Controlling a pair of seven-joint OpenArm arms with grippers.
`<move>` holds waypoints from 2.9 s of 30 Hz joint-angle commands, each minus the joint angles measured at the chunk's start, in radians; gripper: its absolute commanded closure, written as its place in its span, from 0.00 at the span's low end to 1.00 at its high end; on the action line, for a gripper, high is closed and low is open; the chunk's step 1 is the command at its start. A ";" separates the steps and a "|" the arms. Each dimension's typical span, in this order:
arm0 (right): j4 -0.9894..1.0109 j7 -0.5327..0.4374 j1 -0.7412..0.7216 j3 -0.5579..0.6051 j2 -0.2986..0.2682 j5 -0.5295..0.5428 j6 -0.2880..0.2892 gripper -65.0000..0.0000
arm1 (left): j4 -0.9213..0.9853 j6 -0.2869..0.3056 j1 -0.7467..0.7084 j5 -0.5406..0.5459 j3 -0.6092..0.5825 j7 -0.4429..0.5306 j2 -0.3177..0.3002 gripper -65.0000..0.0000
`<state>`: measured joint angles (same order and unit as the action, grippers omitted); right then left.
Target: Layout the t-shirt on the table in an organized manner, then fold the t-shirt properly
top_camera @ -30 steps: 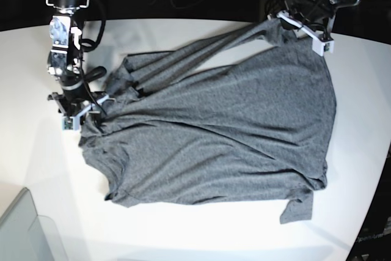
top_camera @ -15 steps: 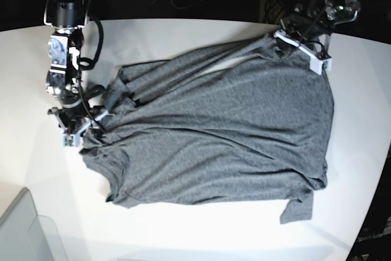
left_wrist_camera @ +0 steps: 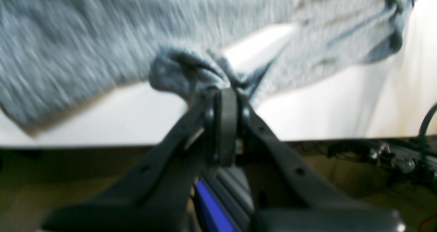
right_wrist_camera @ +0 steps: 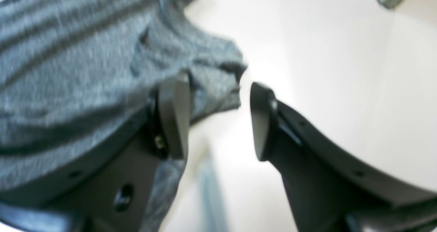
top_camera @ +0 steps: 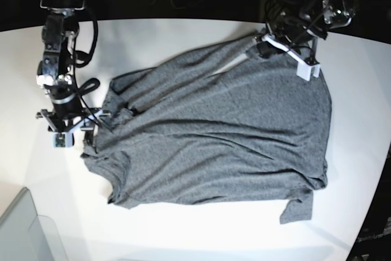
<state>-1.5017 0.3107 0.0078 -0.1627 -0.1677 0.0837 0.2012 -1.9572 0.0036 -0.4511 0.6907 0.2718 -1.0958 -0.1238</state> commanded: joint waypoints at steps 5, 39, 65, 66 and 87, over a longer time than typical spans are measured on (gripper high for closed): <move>-0.126 -0.040 0.100 -0.042 0.036 0.009 -0.004 0.55 | -0.015 0.002 0.039 0.094 -0.003 0.004 -0.007 0.99; -0.021 -0.048 0.252 -0.085 0.280 0.004 -0.001 0.77 | -0.018 0.002 0.088 0.113 0.117 0.006 -0.029 0.53; -0.400 -0.040 0.294 0.081 0.280 0.003 -0.004 1.00 | -0.015 0.002 0.074 0.102 0.223 0.006 -0.032 0.53; -0.400 -0.040 0.295 0.090 0.280 0.003 -0.004 1.00 | -0.015 0.002 0.074 0.102 0.223 0.006 -0.032 0.53; 0.010 0.097 -0.130 0.216 0.198 0.004 -0.004 0.76 | -0.018 0.002 -0.015 0.111 0.200 0.004 -0.029 0.28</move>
<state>-1.4731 0.4274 -0.1059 0.0528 0.0303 0.0822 0.1925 -1.9610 0.0032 -0.4667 0.7853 0.4721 -1.0950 -0.1478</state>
